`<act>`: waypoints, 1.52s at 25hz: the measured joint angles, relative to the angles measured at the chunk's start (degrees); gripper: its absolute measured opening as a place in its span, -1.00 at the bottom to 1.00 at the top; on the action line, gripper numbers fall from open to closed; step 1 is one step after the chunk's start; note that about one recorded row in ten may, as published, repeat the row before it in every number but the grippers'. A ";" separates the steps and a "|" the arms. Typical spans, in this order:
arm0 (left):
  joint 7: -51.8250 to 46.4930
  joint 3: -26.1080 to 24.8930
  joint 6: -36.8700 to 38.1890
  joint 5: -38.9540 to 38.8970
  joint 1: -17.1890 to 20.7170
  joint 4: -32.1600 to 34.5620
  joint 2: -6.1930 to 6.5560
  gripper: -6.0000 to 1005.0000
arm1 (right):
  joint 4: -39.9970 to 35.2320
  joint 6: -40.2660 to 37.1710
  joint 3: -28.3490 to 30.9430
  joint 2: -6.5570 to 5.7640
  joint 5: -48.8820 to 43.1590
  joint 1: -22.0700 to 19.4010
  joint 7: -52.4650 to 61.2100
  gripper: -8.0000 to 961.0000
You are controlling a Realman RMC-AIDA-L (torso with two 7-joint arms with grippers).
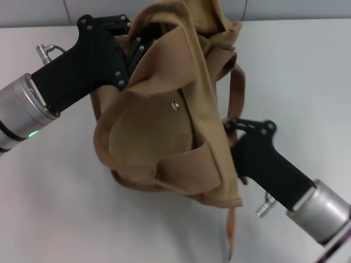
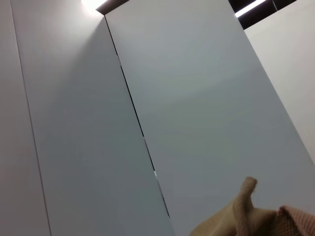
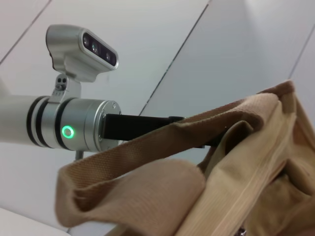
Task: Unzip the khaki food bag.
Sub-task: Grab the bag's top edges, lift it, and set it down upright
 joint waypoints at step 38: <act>-0.22 -0.40 -1.55 -0.21 -1.96 -0.20 0.00 -0.84 | -14.28 -11.40 5.00 -0.11 -0.24 -19.74 12.79 -0.58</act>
